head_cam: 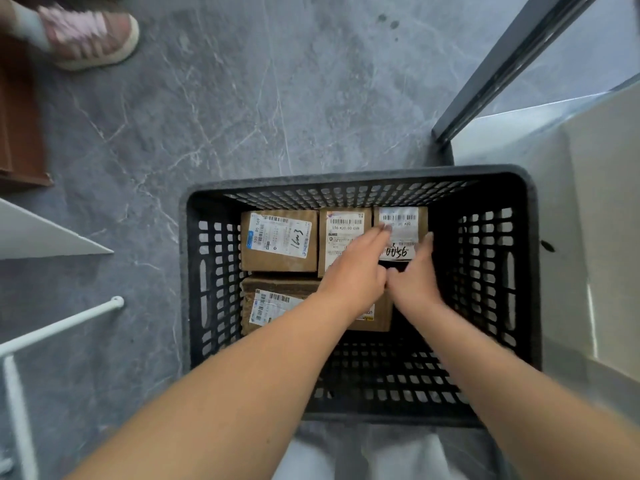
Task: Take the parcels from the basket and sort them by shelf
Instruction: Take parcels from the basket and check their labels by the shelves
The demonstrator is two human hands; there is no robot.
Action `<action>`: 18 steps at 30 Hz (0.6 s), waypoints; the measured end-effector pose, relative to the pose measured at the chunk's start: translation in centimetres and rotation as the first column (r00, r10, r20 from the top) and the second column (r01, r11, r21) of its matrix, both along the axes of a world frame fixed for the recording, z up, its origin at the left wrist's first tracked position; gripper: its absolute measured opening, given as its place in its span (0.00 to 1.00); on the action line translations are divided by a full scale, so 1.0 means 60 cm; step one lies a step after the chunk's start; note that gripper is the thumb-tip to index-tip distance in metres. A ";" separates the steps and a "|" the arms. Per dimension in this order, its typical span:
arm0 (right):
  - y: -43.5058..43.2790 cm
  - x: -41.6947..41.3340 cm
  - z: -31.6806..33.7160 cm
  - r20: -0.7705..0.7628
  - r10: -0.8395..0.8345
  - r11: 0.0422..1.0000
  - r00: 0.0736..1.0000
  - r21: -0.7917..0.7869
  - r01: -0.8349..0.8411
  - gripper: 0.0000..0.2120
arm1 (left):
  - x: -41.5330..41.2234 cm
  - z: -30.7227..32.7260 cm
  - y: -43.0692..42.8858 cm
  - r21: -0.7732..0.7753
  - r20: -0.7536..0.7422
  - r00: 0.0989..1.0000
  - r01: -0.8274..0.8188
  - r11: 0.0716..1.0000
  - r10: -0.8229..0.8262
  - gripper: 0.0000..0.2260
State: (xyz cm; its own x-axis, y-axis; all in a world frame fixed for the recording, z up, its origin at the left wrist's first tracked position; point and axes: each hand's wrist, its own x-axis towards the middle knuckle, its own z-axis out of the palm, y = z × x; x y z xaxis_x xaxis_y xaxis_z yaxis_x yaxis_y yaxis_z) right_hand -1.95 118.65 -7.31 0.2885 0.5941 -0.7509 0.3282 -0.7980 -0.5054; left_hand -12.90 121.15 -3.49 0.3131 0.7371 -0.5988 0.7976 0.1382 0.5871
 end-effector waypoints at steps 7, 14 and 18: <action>0.074 -0.044 0.258 0.169 0.593 0.772 0.787 0.160 -0.615 0.31 | -0.002 0.267 0.076 0.285 -0.001 0.995 -0.098 0.954 0.102 0.27; 0.164 -0.038 0.719 0.281 0.451 0.765 0.847 0.368 -0.529 0.36 | -0.039 0.664 0.104 0.505 -0.055 0.968 -0.186 0.843 0.246 0.27; 0.214 -0.036 0.975 0.353 0.371 0.647 0.859 0.565 -0.512 0.37 | -0.061 0.913 0.150 0.742 -0.003 0.961 -0.184 0.645 0.278 0.28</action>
